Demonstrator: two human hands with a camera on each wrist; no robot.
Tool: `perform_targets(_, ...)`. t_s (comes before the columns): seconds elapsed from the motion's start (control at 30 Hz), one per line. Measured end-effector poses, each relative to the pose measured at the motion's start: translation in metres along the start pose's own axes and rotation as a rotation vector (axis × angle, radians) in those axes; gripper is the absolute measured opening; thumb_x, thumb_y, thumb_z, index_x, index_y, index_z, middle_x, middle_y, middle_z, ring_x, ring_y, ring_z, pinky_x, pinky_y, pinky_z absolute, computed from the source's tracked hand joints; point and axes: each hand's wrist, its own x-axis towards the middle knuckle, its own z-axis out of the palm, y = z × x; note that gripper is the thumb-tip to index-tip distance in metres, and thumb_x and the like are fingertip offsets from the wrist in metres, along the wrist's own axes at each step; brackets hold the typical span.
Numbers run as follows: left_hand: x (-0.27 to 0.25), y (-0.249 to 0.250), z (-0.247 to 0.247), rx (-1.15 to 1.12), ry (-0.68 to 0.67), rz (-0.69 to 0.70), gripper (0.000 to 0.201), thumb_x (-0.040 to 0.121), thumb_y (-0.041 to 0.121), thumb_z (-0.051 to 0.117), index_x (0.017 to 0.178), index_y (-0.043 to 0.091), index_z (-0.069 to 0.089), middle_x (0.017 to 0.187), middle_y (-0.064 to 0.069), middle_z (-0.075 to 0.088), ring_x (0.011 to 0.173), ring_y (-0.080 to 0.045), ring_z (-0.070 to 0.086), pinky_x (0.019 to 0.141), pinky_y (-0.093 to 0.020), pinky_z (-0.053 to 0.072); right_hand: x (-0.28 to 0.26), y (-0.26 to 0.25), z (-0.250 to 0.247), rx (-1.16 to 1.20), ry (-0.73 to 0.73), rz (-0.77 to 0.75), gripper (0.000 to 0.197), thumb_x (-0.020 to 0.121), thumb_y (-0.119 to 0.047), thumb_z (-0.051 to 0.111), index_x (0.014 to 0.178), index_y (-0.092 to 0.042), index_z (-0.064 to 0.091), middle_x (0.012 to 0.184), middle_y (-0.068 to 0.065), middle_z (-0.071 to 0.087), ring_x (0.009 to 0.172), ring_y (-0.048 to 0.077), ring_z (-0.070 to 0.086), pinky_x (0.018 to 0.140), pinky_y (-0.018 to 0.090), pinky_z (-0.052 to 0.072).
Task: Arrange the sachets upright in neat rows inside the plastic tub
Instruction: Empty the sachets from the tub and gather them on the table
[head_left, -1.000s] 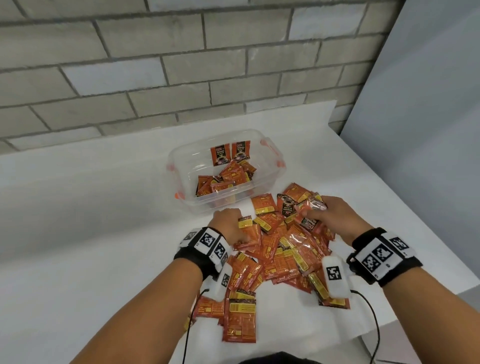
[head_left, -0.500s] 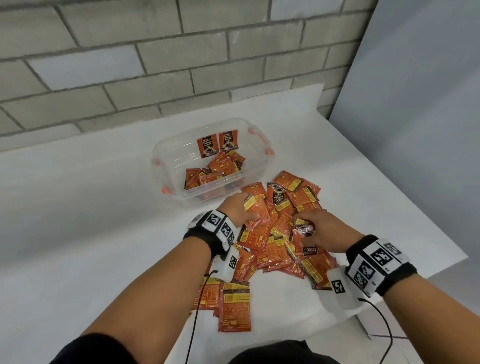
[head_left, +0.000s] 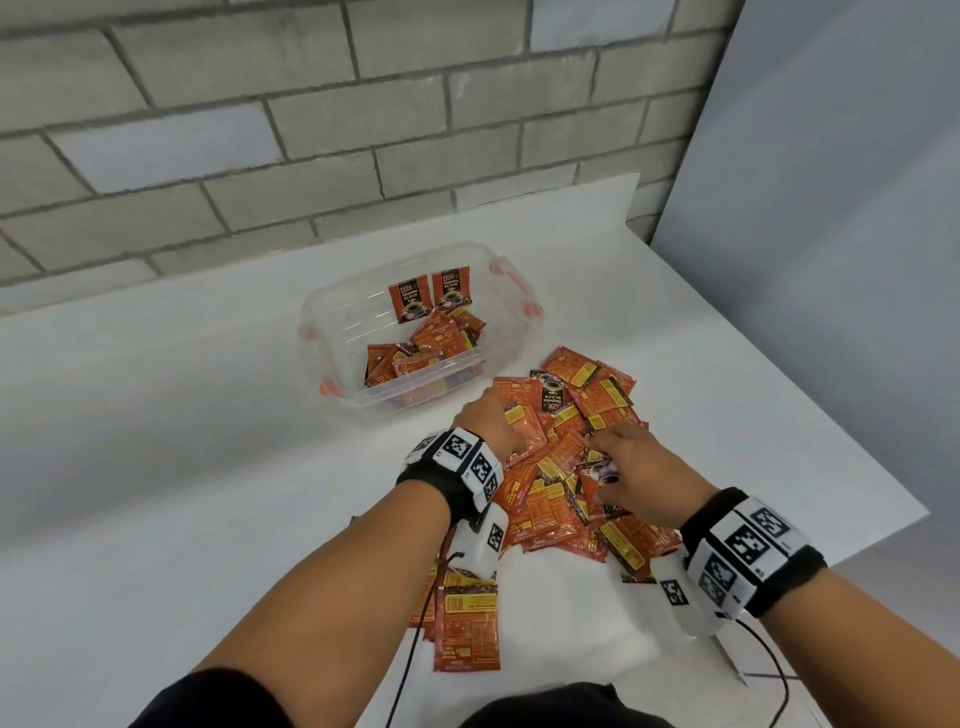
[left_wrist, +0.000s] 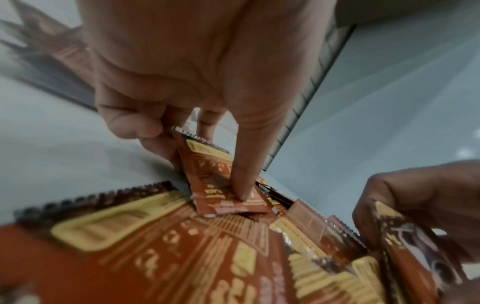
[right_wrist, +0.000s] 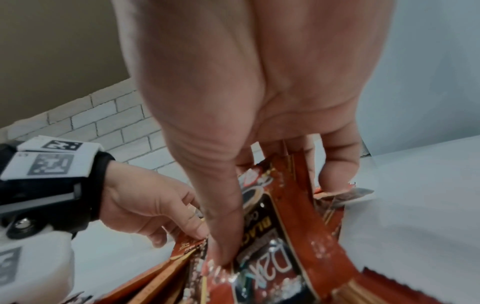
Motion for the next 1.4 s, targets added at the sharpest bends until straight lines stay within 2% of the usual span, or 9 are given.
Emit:
perform_targets(0.17, 0.0, -0.004, -0.002, -0.169, -0.018, -0.025, 0.07, 0.074, 0.017, 0.079, 0.131, 0.012, 0.038, 0.129, -0.009, 0.053, 0.112, -0.026, 0.056, 0.076, -0.029, 0.045, -0.005, -0.002, -0.004, 0.136, -0.021, 0.037, 0.057, 0.084, -0.024, 0.07, 0.135, -0.015, 0.044, 0.127, 0.005, 0.054, 0.102, 0.014, 0.055, 0.081, 0.024, 0.045)
perform_targets(0.4, 0.002, -0.003, -0.014, -0.262, 0.02, 0.07, 0.075, 0.082, 0.022, 0.074, 0.144, 0.013, 0.032, 0.145, -0.007, 0.043, 0.128, -0.025, 0.045, 0.092, -0.027, 0.038, 0.003, 0.007, -0.017, 0.357, -0.017, 0.135, 0.058, 0.084, -0.029, 0.07, 0.131, -0.007, 0.043, 0.102, -0.003, 0.046, 0.084, 0.011, 0.045, 0.058, 0.013, 0.029)
perform_targets(0.53, 0.006, 0.004, -0.016, -0.101, 0.014, 0.125, 0.075, 0.087, 0.029, 0.068, 0.148, 0.011, 0.027, 0.151, -0.009, 0.036, 0.136, -0.026, 0.038, 0.107, -0.032, 0.033, 0.007, 0.009, -0.02, 0.383, -0.013, 0.125, 0.051, 0.084, -0.029, 0.071, 0.125, -0.018, 0.044, 0.106, -0.001, 0.047, 0.092, 0.015, 0.046, 0.067, 0.018, 0.034)
perform_targets(0.67, 0.013, 0.008, -0.009, 0.136, 0.041, 0.099, 0.066, 0.087, 0.043, 0.063, 0.14, 0.009, 0.041, 0.141, -0.011, 0.048, 0.13, -0.029, 0.043, 0.109, -0.041, 0.034, 0.007, 0.008, -0.02, 0.421, -0.02, 0.115, 0.045, 0.083, -0.028, 0.071, 0.119, -0.021, 0.045, 0.097, -0.006, 0.051, 0.095, 0.018, 0.051, 0.069, 0.019, 0.039)
perform_targets(0.8, 0.019, 0.01, -0.004, 0.229, 0.076, 0.076, 0.061, 0.089, 0.043, 0.062, 0.134, 0.007, 0.042, 0.141, -0.016, 0.043, 0.136, -0.033, 0.029, 0.11, -0.043, 0.026, 0.007, 0.006, -0.022, 0.46, -0.018, 0.148, 0.062, 0.085, -0.028, 0.07, 0.138, -0.014, 0.041, 0.126, -0.002, 0.048, 0.118, 0.022, 0.048, 0.093, 0.026, 0.037)
perform_targets(0.9, 0.017, 0.016, 0.001, 0.227, 0.086, 0.053, 0.055, 0.089, 0.035, 0.064, 0.131, 0.006, 0.042, 0.145, -0.02, 0.032, 0.135, -0.034, 0.027, 0.104, -0.041, 0.035, 0.01, 0.006, -0.021, 0.473, -0.025, 0.146, 0.042, 0.083, -0.029, 0.071, 0.116, -0.018, 0.048, 0.108, 0.0, 0.052, 0.097, 0.019, 0.051, 0.077, 0.024, 0.04)
perform_targets(1.03, 0.017, 0.02, 0.002, 0.174, 0.106, 0.009, 0.058, 0.089, 0.023, 0.065, 0.136, 0.01, 0.035, 0.144, -0.017, 0.034, 0.133, -0.034, 0.03, 0.104, -0.043, 0.036, 0.01, 0.004, -0.023, 0.48, 0.003, 0.155, 0.059, 0.086, -0.027, 0.069, 0.136, -0.012, 0.042, 0.116, -0.001, 0.047, 0.105, 0.018, 0.048, 0.084, 0.025, 0.037)
perform_targets(1.2, 0.022, 0.024, 0.004, 0.071, 0.083, -0.075, 0.074, 0.082, 0.019, 0.072, 0.14, 0.011, 0.027, 0.139, -0.016, 0.041, 0.129, -0.032, 0.037, 0.103, -0.038, 0.036, 0.011, 0.004, -0.022, 0.521, 0.032, 0.147, 0.044, 0.084, -0.026, 0.071, 0.12, -0.014, 0.05, 0.107, 0.007, 0.06, 0.097, 0.023, 0.056, 0.078, 0.031, 0.044)
perform_targets(1.4, 0.024, 0.017, 0.004, -0.095, 0.135, 0.012, 0.053, 0.082, 0.025, 0.071, 0.127, 0.008, 0.047, 0.129, -0.015, 0.05, 0.122, -0.031, 0.047, 0.102, -0.039, 0.04, 0.017, 0.005, -0.017, 0.673, 0.119, 0.179, 0.011, 0.09, -0.01, 0.056, 0.092, -0.019, 0.05, 0.067, -0.002, 0.047, 0.05, 0.009, 0.04, 0.049, 0.022, 0.033)
